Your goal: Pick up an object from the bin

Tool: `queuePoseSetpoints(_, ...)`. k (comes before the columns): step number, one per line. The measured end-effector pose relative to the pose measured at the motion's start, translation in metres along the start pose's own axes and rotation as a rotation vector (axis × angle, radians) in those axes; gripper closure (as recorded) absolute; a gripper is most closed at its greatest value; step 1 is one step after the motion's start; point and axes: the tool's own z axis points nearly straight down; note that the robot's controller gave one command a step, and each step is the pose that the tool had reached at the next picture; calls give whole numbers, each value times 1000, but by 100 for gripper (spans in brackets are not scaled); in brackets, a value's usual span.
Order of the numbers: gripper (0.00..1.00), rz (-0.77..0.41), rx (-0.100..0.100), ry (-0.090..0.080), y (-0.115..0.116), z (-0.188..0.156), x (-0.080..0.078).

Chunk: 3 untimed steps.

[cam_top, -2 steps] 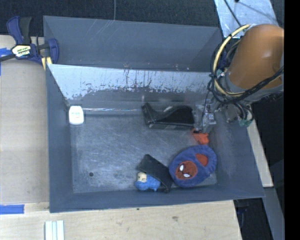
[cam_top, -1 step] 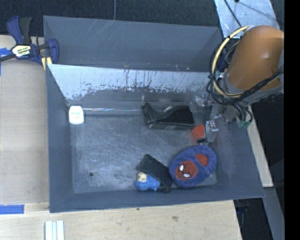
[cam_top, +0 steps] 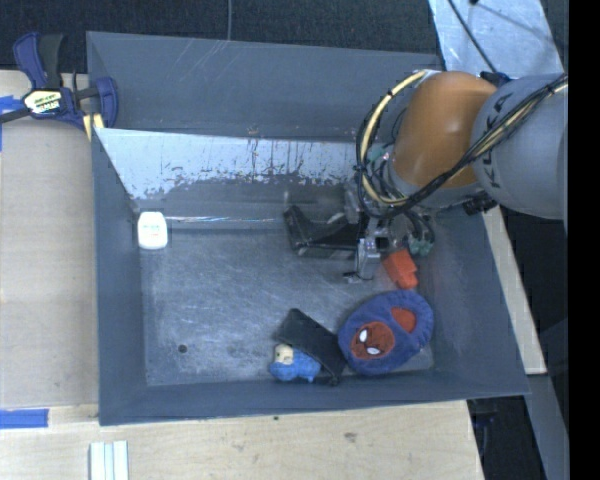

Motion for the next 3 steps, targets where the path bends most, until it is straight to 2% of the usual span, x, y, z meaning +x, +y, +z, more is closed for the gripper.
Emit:
queuePoseSetpoints(1, 100, -2, -2, 20, 0, -3, 3)
queuePoseSetpoints(2, 100, 27, -1, 5, -4, -134, 31)
queuePoseSetpoints(3, 100, -370, -7, 15, 46, -111, 24)
